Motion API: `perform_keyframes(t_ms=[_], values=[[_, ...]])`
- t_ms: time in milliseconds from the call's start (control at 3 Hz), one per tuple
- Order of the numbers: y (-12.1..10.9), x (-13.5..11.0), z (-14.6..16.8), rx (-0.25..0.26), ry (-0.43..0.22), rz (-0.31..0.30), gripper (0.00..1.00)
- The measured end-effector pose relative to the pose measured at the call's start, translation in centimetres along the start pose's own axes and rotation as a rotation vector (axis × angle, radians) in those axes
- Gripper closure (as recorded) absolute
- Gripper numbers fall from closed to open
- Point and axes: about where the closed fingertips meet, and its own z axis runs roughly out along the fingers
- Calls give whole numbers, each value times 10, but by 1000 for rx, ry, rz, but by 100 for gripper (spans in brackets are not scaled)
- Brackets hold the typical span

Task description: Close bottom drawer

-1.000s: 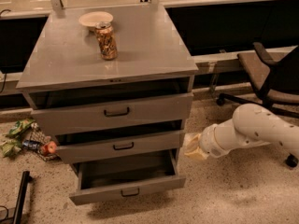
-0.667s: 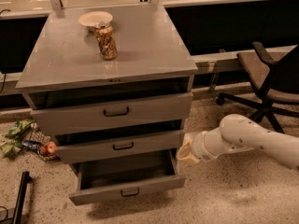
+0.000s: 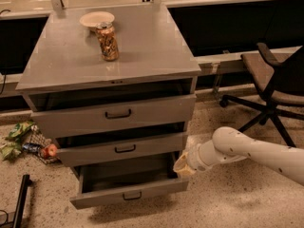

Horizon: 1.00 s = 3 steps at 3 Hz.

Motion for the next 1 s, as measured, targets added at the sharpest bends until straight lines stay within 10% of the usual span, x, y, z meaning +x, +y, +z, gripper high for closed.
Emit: perform_keyframes(t_ms=[1000], values=[[29, 52, 137, -97, -77, 49, 100]])
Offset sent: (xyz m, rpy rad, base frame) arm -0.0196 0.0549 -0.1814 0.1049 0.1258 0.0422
